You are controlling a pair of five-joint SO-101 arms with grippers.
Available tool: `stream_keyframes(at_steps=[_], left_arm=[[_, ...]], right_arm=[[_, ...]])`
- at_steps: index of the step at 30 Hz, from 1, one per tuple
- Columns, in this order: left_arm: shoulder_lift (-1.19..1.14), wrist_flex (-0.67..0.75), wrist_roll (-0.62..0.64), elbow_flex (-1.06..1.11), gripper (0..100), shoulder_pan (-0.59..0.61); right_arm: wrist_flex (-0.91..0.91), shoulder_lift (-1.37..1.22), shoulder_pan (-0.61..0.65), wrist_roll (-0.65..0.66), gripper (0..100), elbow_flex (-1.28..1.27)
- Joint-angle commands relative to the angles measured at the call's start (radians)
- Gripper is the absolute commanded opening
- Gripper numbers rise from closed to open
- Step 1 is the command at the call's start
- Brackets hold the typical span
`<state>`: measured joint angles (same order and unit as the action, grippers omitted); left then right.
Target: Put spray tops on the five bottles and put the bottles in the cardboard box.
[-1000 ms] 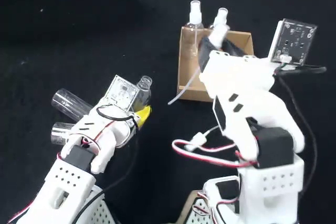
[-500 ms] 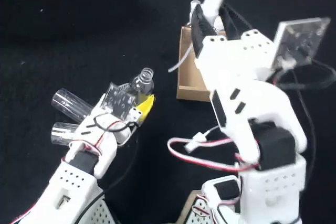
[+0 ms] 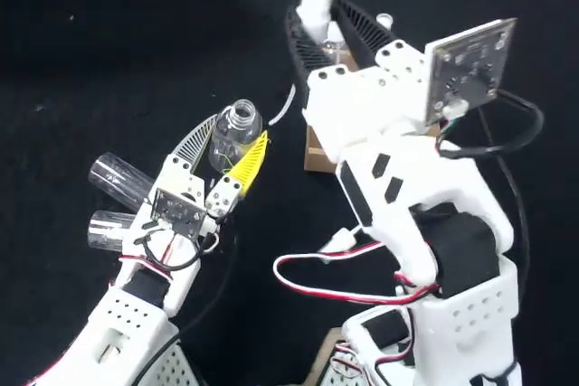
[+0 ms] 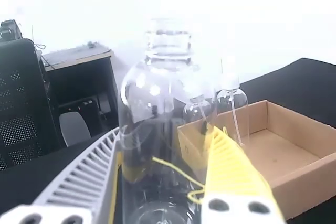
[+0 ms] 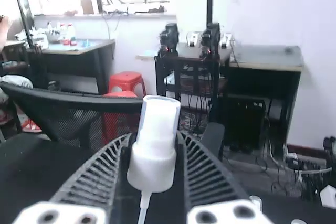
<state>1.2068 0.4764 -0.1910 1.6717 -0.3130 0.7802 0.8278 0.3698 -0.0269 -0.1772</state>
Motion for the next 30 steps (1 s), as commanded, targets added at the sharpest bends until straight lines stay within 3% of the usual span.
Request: stream_keyframes(at_steps=[1,12,20,30], left_arm=[[0.015,0.018,0.008,0.03,3,-0.01],[0.018,0.018,0.002,0.028,3,-0.008],[0.018,0.018,0.002,0.028,3,-0.008],[0.018,0.018,0.002,0.028,3,-0.008]], right_arm=[[-0.1,-0.004,0.02,0.014,1.1,0.085],[-0.201,-0.004,0.123,0.017,1.1,0.056],[-0.196,0.002,0.12,0.018,1.1,-0.021],[-0.196,0.004,0.12,0.123,1.1,-0.119]])
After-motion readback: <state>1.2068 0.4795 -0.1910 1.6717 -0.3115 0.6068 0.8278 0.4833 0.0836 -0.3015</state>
